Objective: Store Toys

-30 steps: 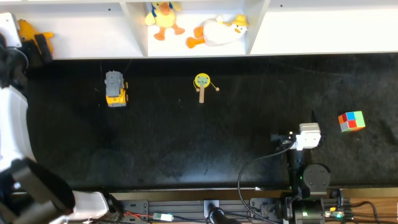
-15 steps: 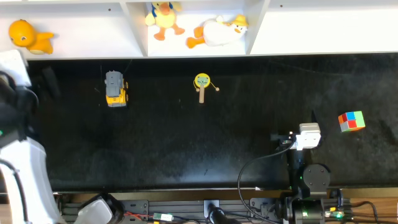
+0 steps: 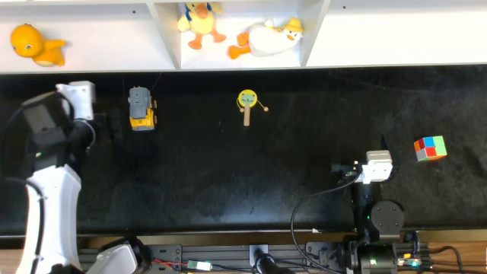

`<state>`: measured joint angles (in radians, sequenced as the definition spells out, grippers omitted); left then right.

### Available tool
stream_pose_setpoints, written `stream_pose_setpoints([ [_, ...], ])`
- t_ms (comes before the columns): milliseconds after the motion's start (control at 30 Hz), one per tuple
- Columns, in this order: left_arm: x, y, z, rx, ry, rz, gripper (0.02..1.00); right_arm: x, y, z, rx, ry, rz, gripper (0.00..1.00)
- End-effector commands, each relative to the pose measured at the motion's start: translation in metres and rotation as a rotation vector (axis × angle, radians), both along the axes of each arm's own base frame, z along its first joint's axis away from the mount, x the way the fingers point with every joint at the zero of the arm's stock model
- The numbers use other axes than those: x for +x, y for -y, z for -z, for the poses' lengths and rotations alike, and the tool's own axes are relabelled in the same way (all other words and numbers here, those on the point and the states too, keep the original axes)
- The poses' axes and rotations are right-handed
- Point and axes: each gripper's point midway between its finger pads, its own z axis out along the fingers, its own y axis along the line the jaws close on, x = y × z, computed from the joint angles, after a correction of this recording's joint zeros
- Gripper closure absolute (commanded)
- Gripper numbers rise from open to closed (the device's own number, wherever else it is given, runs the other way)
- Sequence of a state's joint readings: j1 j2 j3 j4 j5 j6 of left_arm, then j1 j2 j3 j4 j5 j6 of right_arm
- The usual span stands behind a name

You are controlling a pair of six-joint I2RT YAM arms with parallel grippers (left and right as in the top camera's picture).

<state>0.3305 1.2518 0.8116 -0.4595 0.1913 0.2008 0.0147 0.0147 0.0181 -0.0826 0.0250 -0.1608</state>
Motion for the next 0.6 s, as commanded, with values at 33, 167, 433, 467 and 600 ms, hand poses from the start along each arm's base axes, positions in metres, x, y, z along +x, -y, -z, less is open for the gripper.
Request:
stream_pose_setpoints([
  [33, -0.005, 0.021, 0.01, -0.052, -0.046, 0.046, 0.02, 0.0, -0.001, 0.003, 0.008, 0.001, -0.004, 0.005],
  [167, -0.009, 0.038, 0.018, -0.095, -0.086, 0.096, 0.02, 0.0, -0.001, 0.003, 0.008, 0.001, -0.004, 0.007],
  [433, -0.003, 0.069, 0.035, -0.148, -0.13, 0.181, 0.02, 0.0, -0.001, 0.003, 0.008, 0.001, -0.004, 0.005],
  [467, -0.002, 0.072, 0.039, -0.156, -0.137, 0.179, 0.02, 0.0, -0.001, 0.003, 0.008, 0.001, -0.004, 0.005],
  [600, 0.01, 0.08, 0.048, -0.167, -0.135, 0.181, 0.02, 0.0, -0.001, 0.003, 0.008, 0.001, -0.004, 0.007],
])
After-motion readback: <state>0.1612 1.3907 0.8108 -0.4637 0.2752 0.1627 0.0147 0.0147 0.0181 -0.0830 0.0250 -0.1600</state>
